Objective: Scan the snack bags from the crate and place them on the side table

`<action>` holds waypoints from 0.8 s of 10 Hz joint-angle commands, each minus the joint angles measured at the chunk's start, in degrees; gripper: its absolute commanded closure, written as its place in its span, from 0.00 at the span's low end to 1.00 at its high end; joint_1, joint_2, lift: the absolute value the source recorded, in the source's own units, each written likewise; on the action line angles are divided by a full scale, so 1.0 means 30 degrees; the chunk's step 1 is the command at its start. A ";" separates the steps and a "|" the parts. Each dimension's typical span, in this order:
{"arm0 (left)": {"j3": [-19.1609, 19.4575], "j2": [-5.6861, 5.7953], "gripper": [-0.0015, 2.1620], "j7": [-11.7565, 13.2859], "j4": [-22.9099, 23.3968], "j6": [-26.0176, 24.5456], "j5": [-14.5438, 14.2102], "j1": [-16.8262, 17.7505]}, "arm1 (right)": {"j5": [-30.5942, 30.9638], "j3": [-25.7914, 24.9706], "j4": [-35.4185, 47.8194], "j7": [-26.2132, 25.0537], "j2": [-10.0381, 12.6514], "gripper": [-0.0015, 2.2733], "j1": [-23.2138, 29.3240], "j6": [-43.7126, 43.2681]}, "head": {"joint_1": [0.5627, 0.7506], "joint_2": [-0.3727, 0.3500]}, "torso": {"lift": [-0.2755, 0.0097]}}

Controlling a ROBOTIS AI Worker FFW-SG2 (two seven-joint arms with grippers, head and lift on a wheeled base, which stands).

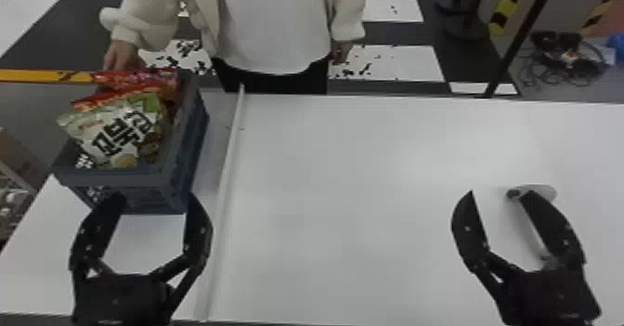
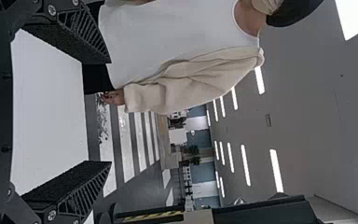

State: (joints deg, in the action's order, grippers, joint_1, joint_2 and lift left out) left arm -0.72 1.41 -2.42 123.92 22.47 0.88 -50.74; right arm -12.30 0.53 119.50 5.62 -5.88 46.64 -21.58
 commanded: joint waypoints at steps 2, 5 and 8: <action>0.0007 0.0000 0.04 0.0134 -0.0026 0.0022 0.0030 -0.0051 | 0.0000 -0.0001 0.0011 0.0001 -0.0003 0.05 0.0009 -0.0027 | 0.70 0.52 | 0.64; 0.0036 0.0000 0.04 0.0251 -0.0173 -0.0036 0.0030 -0.0022 | 0.0000 0.0028 0.0011 0.0001 -0.0003 0.05 0.0009 -0.0027 | 0.70 0.52 | 0.64; 0.0065 0.0000 0.04 0.0280 -0.0261 -0.0036 0.0030 0.0008 | 0.0000 0.0028 -0.0019 0.0001 0.0026 0.05 0.0009 -0.0027 | 0.70 0.52 | 0.64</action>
State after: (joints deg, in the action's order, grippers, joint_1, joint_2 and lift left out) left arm -0.58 1.40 -1.58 123.15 22.36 0.97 -50.73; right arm -12.30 0.61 119.47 5.62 -5.82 46.67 -21.66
